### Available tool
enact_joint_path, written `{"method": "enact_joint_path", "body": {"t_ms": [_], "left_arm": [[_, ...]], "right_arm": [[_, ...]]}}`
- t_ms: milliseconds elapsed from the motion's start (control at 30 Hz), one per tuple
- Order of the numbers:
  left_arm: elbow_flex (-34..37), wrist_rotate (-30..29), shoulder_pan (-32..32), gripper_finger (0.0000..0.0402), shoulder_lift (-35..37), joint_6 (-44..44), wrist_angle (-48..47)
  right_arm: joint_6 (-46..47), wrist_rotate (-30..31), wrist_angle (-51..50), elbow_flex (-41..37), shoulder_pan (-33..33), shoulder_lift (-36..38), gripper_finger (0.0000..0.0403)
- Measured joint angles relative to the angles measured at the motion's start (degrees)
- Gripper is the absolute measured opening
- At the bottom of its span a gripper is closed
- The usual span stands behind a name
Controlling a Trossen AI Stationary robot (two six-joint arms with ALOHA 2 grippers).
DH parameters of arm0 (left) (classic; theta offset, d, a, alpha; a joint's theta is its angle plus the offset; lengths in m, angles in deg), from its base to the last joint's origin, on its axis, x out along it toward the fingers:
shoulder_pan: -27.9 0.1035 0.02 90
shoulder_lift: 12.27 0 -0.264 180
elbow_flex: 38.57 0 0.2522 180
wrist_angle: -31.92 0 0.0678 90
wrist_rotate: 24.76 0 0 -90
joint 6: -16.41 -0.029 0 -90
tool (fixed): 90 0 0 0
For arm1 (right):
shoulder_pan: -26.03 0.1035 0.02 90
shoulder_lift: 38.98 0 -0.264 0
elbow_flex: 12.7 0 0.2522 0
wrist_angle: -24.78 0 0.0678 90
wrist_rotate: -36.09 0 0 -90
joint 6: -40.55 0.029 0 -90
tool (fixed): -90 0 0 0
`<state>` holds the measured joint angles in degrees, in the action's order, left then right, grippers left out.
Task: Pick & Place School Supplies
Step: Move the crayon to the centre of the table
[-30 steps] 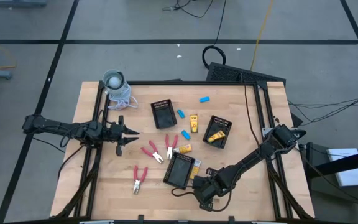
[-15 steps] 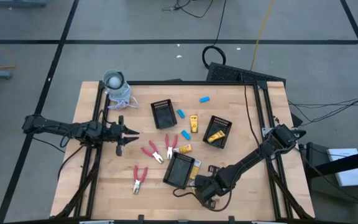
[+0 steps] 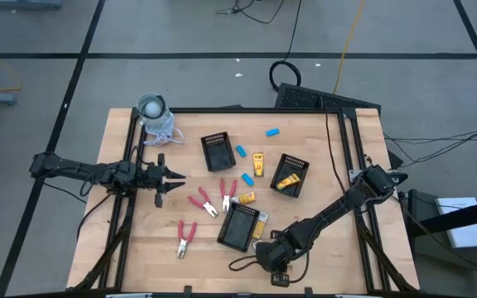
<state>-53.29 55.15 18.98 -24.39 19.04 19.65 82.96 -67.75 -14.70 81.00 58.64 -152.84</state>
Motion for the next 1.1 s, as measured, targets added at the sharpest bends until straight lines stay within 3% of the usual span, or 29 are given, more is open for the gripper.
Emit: {"method": "enact_joint_path", "body": {"t_ms": [300, 500, 733, 900, 1100], "left_arm": [[0.02, 5.05, -0.01, 0.0097, 0.02, -1.68, -0.15], [0.02, 6.12, 0.01, 0.0097, 0.02, -3.72, -0.17], [0.02, 7.2, 0.0, 0.0097, 0.01, -5.94, -0.49], [0.02, 7.28, -0.01, 0.0097, 0.0, -6.5, -0.79], [0.02, 7.26, -0.01, 0.0097, 0.02, -6.05, -0.83]], "right_arm": [[3.74, -2.98, 2.73, 0.0, -3.89, 0.0, 0.0228], [11.05, -2.48, 6.42, 0.0, -7.97, 0.0, 0.0301], [11.33, -2.9, 4.36, 0.0, -9.72, 0.0, 0.0311], [4.23, -3.0, -1.06, 0.09, -12.88, 0.0, 0.0307], [-4.14, -0.77, 2.08, 0.04, -15.91, 0.0, 0.0307]]}}
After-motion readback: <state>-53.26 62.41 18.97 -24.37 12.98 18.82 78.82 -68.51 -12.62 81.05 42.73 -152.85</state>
